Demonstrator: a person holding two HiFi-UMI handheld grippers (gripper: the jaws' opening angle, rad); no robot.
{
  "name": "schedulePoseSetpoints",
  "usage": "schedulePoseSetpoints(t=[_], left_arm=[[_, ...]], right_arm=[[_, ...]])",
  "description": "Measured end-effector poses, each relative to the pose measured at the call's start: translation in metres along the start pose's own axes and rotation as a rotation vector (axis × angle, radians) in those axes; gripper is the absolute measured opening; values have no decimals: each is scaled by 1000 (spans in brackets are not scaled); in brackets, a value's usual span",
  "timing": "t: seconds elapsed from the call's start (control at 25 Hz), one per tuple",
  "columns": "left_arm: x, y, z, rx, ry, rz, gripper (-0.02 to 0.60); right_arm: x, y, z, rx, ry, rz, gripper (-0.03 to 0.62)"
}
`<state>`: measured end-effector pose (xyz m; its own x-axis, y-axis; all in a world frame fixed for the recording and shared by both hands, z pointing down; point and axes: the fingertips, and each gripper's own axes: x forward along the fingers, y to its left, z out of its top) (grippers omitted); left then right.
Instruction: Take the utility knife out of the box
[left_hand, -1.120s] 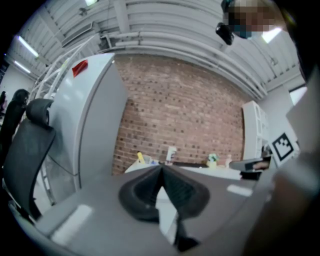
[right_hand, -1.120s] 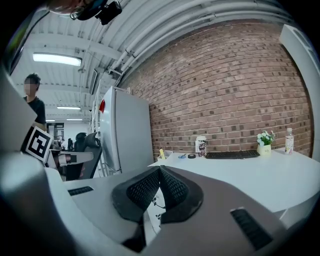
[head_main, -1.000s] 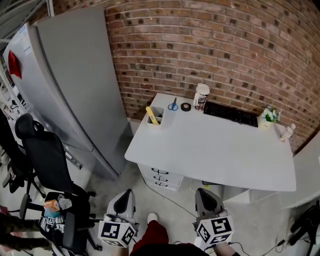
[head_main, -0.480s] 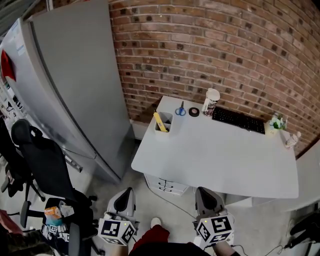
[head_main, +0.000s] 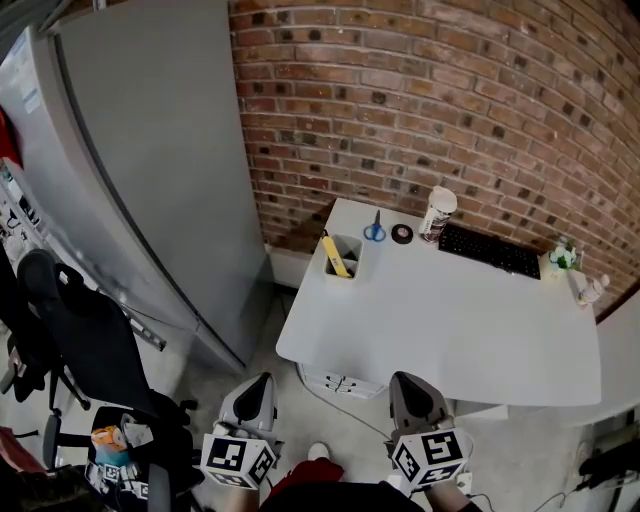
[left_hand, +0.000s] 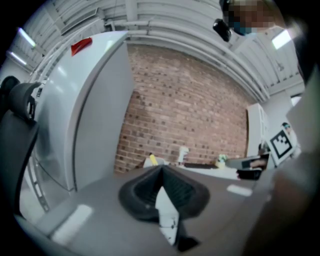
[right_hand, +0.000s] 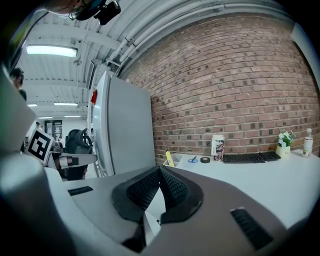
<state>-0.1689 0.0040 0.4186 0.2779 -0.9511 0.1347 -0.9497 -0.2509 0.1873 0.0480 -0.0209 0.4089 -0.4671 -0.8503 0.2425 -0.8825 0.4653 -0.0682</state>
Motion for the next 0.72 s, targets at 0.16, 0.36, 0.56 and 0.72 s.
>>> schedulePoseSetpoints(t=[0.16, 0.36, 0.56, 0.72], left_arm=[[9, 11, 4, 4, -3, -9, 3], [18, 22, 5, 16, -3, -23, 3], [26, 26, 7, 30, 6, -53, 3], [31, 30, 8, 28, 9, -66, 3]], right_arm=[[14, 2, 4, -1, -1, -12, 8], [27, 3, 3, -1, 0, -28, 8], [34, 4, 4, -3, -1, -48, 8], [37, 6, 4, -6, 9, -60, 8]])
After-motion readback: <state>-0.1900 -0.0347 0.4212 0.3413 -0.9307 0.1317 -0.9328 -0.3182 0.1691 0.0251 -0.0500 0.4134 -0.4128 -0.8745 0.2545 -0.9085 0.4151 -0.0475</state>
